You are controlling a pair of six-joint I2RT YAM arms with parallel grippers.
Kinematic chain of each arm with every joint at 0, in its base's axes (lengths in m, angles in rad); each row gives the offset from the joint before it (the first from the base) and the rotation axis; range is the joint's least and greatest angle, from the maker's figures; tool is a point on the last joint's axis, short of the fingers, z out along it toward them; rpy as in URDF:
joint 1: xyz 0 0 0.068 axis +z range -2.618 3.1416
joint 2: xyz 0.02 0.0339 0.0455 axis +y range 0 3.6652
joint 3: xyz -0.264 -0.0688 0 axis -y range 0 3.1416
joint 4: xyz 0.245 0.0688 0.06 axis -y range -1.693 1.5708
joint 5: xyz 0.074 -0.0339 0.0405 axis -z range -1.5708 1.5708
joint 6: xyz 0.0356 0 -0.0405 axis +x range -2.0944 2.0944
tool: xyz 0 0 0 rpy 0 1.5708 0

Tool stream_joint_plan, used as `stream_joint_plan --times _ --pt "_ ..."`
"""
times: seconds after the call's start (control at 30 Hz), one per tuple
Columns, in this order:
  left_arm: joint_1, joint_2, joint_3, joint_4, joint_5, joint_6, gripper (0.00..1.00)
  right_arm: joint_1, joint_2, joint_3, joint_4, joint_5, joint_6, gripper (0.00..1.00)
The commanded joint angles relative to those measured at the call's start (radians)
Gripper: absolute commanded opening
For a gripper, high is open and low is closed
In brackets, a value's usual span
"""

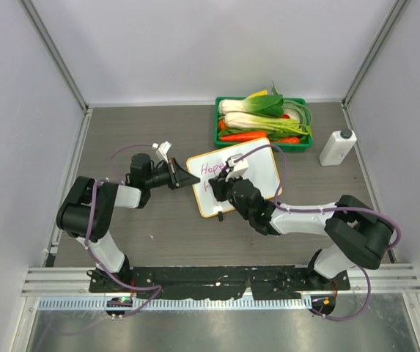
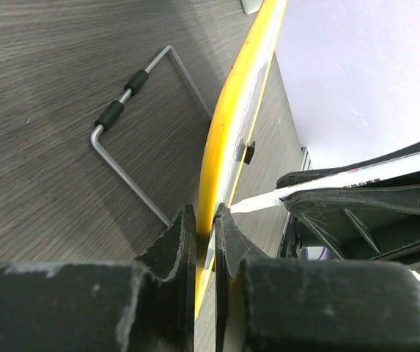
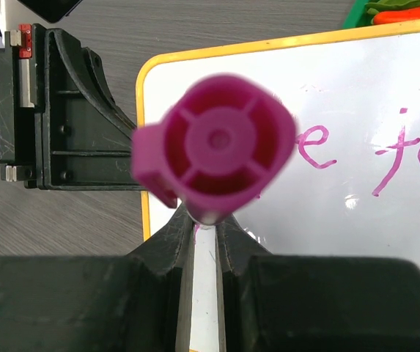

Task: Write a sentence on the whiteboard

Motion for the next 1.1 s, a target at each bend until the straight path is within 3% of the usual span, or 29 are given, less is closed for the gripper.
stream_joint_plan --times 0.0,0.47,1.07 --pt "0.005 0.021 -0.027 -0.152 -0.103 0.069 0.00 -0.011 -0.021 -0.026 -0.054 0.013 -0.002 0.01" --pt "0.005 0.016 -0.025 -0.154 -0.105 0.070 0.00 -0.011 -0.055 -0.060 -0.056 -0.015 0.011 0.02" --pt "0.004 0.018 -0.025 -0.160 -0.108 0.075 0.00 -0.022 -0.132 0.015 -0.051 0.030 0.020 0.01"
